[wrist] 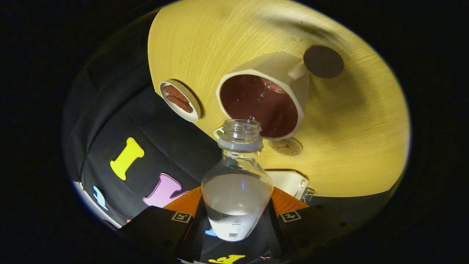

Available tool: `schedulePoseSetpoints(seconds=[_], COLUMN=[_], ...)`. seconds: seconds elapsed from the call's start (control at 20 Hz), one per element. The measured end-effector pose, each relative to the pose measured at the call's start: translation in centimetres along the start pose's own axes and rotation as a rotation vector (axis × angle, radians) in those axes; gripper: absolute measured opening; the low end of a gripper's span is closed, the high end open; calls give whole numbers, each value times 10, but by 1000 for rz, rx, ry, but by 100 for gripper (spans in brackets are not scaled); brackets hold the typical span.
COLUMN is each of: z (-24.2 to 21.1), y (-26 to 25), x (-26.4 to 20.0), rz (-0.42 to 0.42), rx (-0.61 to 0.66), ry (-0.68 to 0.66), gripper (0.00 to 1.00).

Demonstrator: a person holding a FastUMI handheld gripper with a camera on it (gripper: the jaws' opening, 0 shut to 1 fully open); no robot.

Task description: Take the bottle from table, then pour the juice into the cup, finally place the bottle on the coaster

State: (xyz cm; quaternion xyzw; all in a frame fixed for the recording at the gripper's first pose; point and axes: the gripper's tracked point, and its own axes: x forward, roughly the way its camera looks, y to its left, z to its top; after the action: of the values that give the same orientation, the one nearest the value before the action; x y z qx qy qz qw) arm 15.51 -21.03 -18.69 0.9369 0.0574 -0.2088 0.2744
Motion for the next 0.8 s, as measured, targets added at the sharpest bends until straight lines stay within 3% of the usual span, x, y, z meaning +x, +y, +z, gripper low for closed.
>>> schedulePoseSetpoints(seconds=[0.8], z=[-3], y=[4], x=[-1], rz=[-31], rx=[23], ry=[-5], gripper=[72])
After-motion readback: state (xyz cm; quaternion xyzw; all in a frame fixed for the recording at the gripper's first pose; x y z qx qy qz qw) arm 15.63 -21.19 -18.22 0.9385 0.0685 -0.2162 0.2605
